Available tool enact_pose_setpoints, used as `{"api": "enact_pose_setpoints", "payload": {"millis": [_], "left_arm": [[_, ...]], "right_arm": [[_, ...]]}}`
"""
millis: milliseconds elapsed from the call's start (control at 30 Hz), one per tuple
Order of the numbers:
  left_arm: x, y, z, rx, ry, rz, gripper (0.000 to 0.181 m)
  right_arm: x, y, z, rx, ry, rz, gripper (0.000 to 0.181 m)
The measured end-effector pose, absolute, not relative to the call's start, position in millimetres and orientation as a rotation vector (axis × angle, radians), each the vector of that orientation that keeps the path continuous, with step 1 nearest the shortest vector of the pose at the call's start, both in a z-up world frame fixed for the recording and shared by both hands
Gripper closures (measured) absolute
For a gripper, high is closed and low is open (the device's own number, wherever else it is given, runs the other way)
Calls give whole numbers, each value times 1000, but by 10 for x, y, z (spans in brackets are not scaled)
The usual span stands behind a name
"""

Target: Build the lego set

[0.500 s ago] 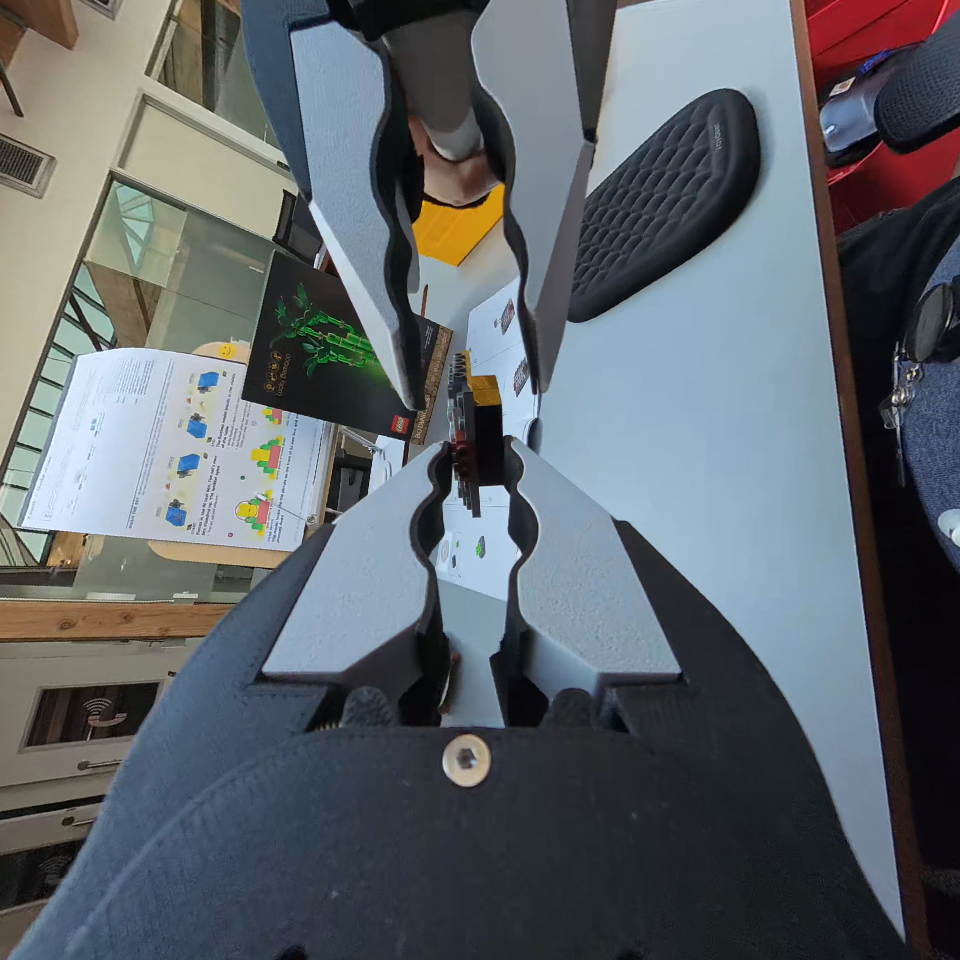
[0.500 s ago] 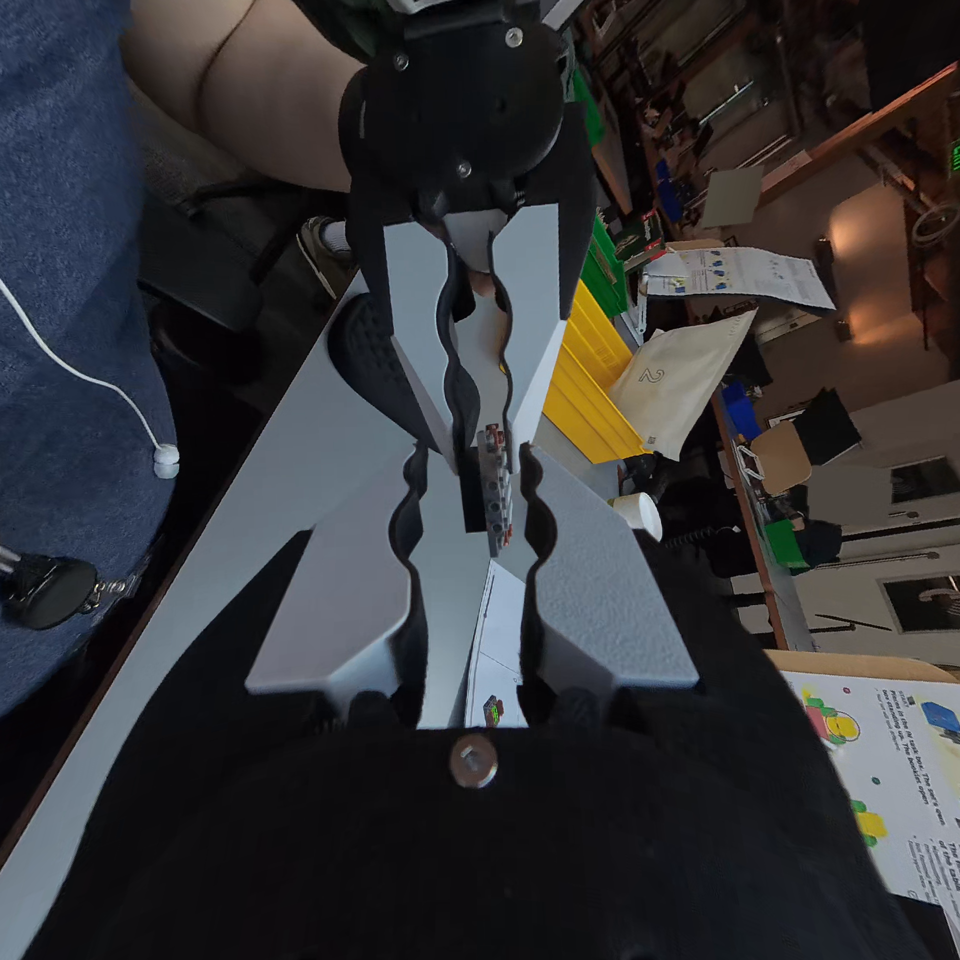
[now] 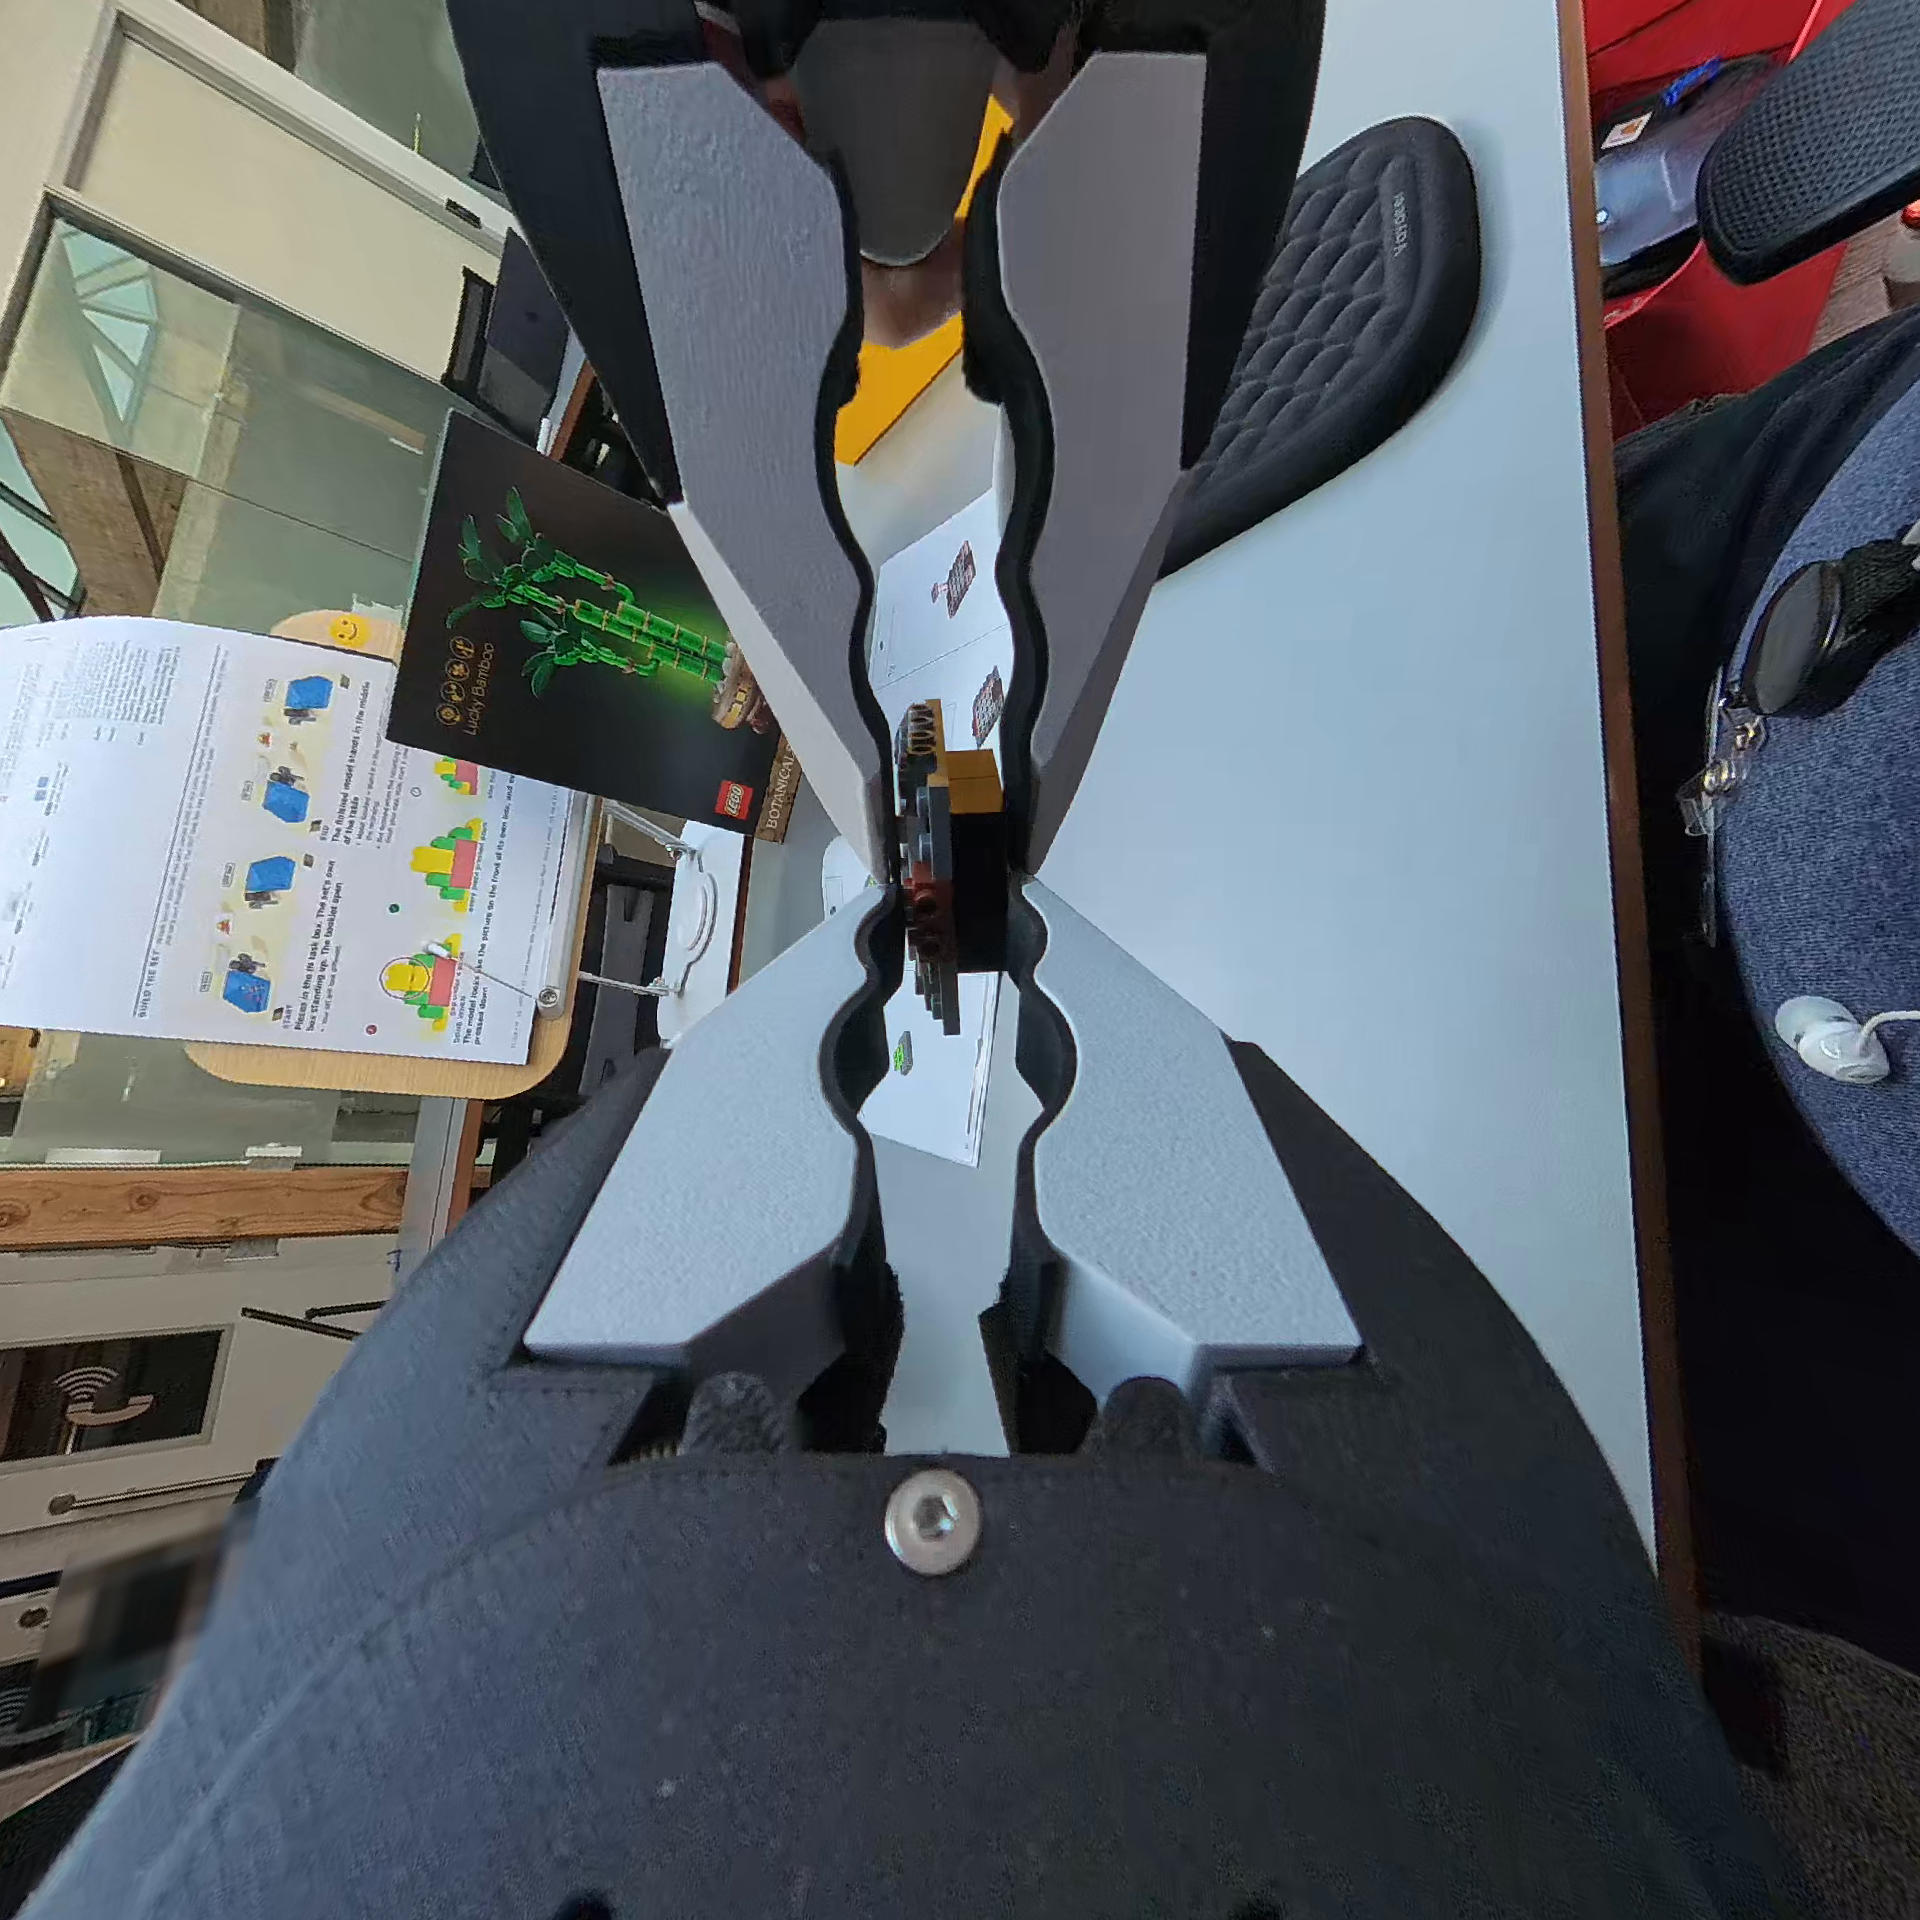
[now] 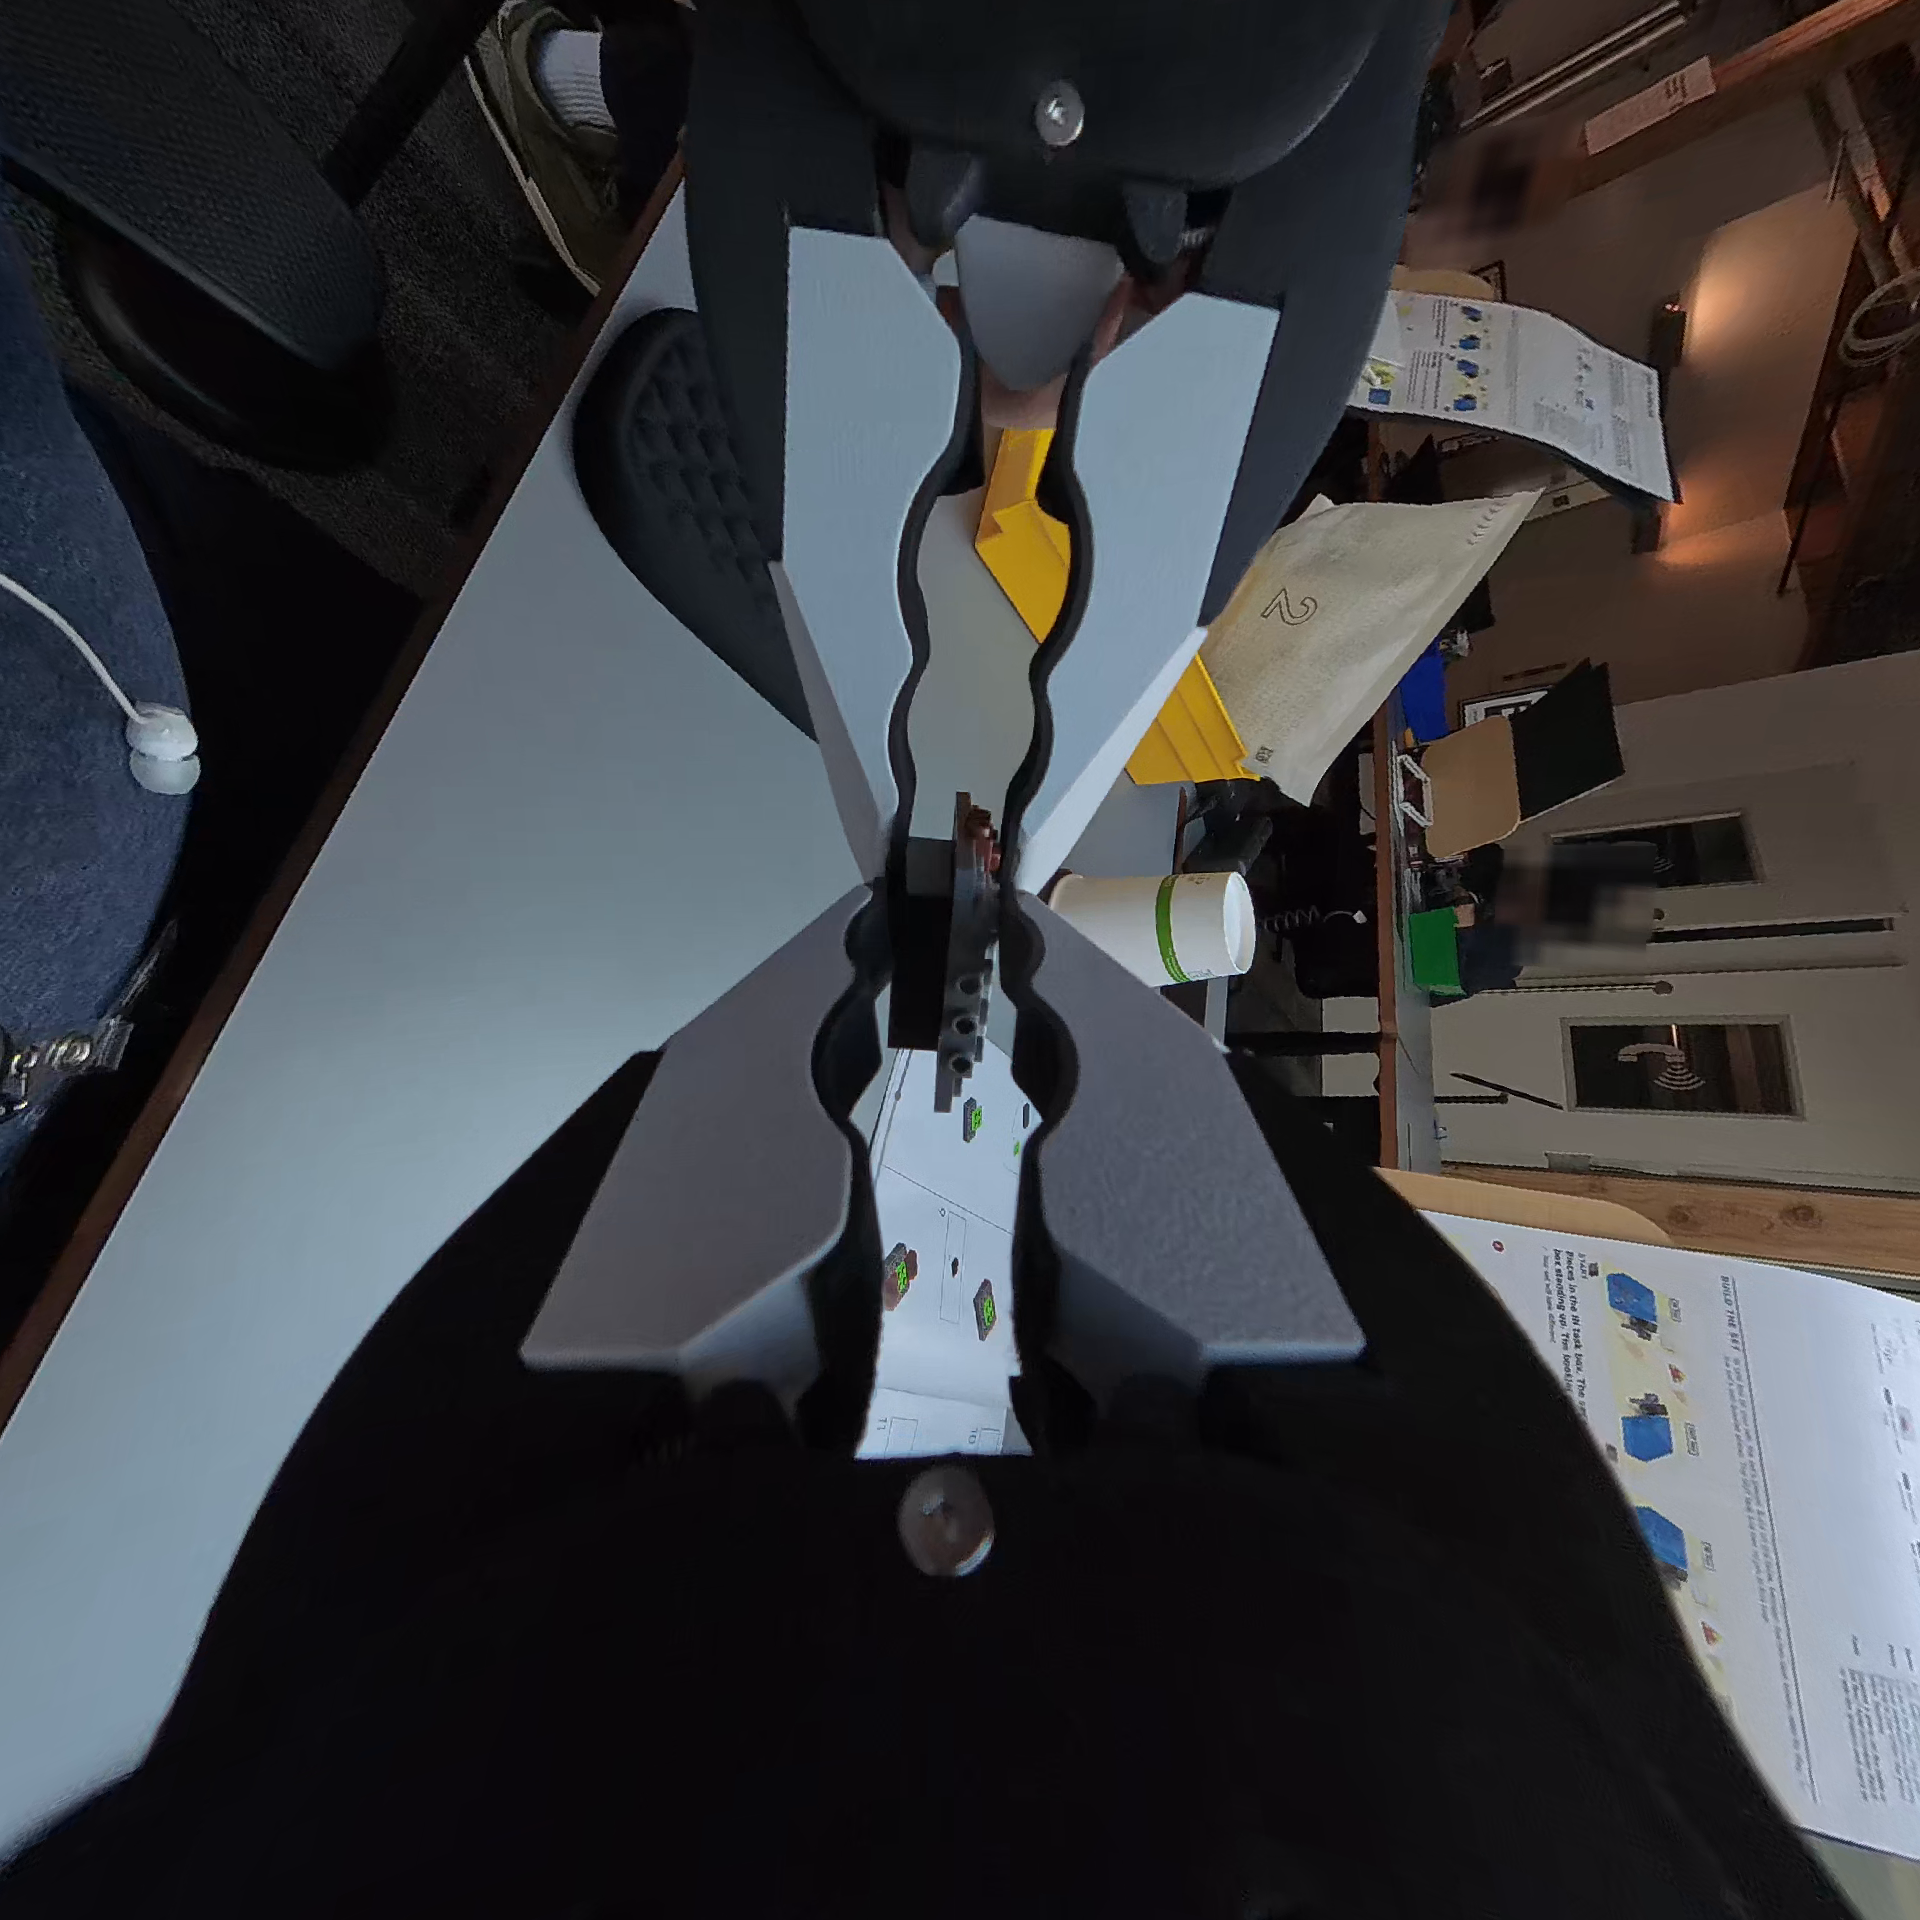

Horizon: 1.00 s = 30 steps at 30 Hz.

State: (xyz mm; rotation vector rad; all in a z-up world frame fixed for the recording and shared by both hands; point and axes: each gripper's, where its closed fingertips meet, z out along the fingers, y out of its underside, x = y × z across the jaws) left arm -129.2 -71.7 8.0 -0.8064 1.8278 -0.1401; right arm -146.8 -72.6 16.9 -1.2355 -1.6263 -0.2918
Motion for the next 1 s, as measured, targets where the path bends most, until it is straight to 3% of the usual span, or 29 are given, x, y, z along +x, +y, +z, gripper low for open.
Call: {"api": "enact_pose_setpoints", "payload": {"millis": [800,900,1000], "left_arm": [[-1264,-648,-20,-854,1835,-136,164],[-1266,-622,66,-817,1775,-114,164],[-1276,-624,142,-772,1729,-91,164]], "right_arm": [[-1432,-642,77,-1310,-1571,-214,163],[-1433,-642,178,-1284,-1494,-141,146],[-1418,-653,288,-1225,-1452,-153,147]]}}
